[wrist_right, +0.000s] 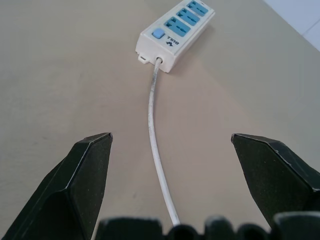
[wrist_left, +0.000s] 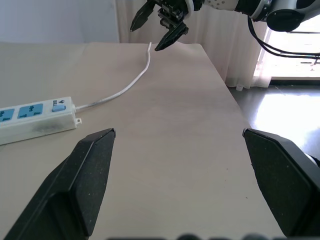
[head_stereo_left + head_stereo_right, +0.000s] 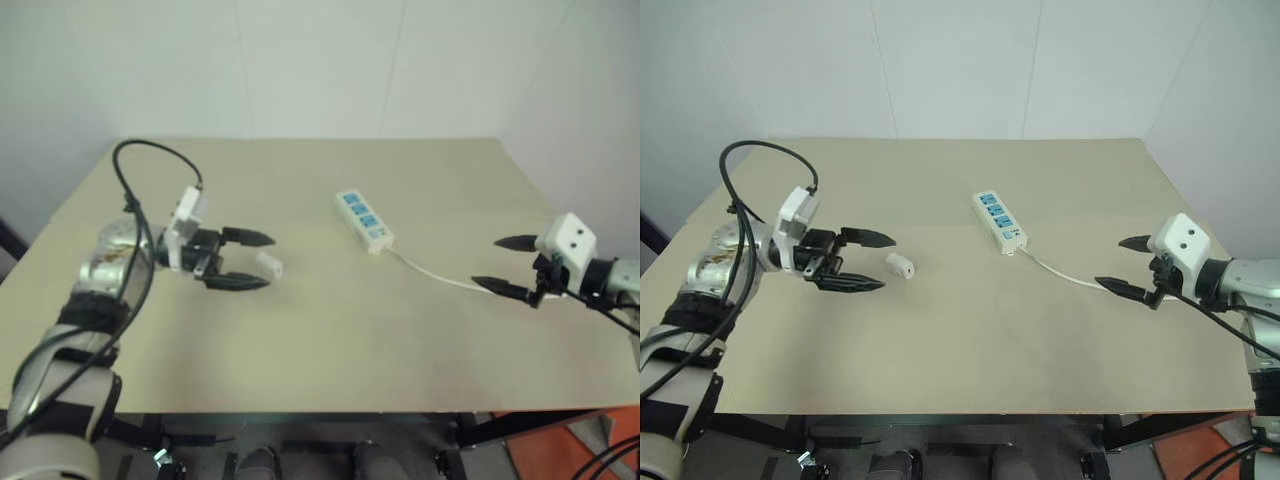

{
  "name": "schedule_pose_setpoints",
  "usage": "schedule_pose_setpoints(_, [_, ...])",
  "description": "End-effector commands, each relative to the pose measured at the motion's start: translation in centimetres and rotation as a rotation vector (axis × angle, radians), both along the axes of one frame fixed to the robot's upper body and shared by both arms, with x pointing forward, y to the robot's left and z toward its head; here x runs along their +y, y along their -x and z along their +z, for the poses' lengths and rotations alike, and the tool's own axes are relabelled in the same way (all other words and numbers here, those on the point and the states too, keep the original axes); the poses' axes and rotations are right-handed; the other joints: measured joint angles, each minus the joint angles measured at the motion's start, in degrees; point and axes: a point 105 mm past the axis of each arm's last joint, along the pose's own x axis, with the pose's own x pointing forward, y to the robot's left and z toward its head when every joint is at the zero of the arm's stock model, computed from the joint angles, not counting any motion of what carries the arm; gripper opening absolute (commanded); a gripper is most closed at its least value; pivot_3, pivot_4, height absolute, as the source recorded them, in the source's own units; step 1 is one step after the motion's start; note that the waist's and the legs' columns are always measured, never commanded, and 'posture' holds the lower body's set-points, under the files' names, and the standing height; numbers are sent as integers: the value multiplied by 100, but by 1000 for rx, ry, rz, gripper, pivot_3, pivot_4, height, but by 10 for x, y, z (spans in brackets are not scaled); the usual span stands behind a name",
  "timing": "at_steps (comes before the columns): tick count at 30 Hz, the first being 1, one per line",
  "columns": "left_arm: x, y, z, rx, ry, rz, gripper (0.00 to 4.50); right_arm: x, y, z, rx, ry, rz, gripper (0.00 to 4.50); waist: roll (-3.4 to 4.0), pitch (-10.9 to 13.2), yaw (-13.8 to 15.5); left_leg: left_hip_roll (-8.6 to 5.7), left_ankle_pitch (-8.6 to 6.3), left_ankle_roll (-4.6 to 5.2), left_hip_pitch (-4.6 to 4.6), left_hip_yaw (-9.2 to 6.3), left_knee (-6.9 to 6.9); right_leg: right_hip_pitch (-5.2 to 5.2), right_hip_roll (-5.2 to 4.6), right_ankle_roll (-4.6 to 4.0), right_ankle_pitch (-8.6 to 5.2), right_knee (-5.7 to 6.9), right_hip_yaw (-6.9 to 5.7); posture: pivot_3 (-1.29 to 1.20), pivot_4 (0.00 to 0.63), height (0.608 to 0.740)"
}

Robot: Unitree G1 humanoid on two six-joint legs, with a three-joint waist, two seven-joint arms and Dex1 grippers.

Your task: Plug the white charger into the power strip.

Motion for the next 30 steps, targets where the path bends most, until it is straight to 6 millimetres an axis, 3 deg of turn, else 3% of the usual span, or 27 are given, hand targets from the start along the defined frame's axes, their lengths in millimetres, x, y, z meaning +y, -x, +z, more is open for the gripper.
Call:
schedule_pose_setpoints(1, [5, 3, 11, -50, 5, 9, 4438, -3, 2, 14, -54, 24, 12, 4500, 0, 0, 5, 0, 0, 0, 0, 0, 0, 0, 0, 0, 0, 0, 0, 0, 150, 740])
schedule_pose_setpoints(12, [17, 7, 7, -77, 5, 54, 4438, 3, 4, 3, -41, -4, 29, 4500, 0, 0, 9, -1, 0, 0, 0, 0, 0, 1, 0, -4, 2, 0, 0, 0, 150, 740])
schedule_pose_setpoints(18, [18, 11, 3, -85, -4, 61, 4438, 25, -26, -26, -52, -24, -1, 4500, -2, -1, -38, 1, 0, 0, 18, 3, 1, 12, 2, -2, 3, 1, 3, 0, 150, 740])
schedule_pose_setpoints(23, [18, 19, 7, -106, -23, 60, 4438, 47, -63, -44, -20, -77, -43, 4500, -2, -1, -31, 2, 0, 0, 18, 3, 1, 12, 2, -13, 10, 1, 5, 0, 150, 740])
schedule_pose_setpoints(30, [24, 26, 10, -144, -47, 103, 4438, 72, -98, -59, 94, -108, -98, 4500, -1, -1, -31, 1, 0, -1, 18, 2, -3, 12, 1, -35, 23, -2, 4, 0, 150, 740])
